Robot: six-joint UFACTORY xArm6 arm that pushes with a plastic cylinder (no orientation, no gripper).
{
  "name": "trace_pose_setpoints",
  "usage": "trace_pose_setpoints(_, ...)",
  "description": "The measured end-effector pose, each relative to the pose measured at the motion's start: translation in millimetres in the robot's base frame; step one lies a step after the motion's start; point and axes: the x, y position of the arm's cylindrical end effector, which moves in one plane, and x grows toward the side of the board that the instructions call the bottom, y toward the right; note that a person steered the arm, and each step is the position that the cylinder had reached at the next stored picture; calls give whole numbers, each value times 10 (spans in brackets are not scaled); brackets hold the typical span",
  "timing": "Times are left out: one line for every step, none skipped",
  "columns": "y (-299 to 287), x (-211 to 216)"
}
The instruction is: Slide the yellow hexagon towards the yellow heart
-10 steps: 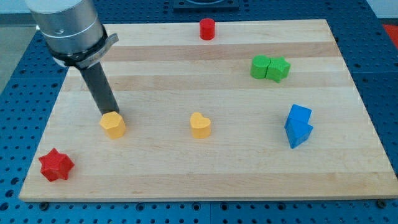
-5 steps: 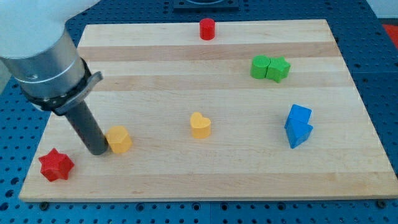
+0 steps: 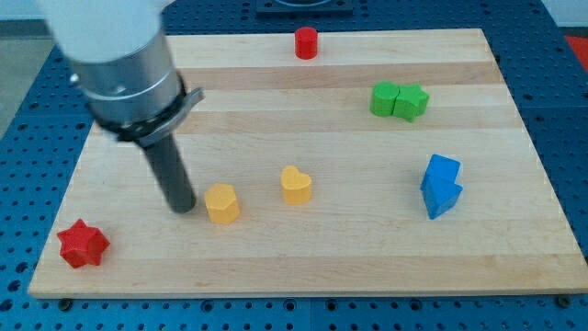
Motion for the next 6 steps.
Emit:
trace_pose_setpoints(53, 260)
trace_pose_setpoints(235, 240)
trace_pose_setpoints(337, 100)
trace_pose_setpoints(456, 52)
trace_pose_setpoints(596, 47)
trace_pose_setpoints(783, 18)
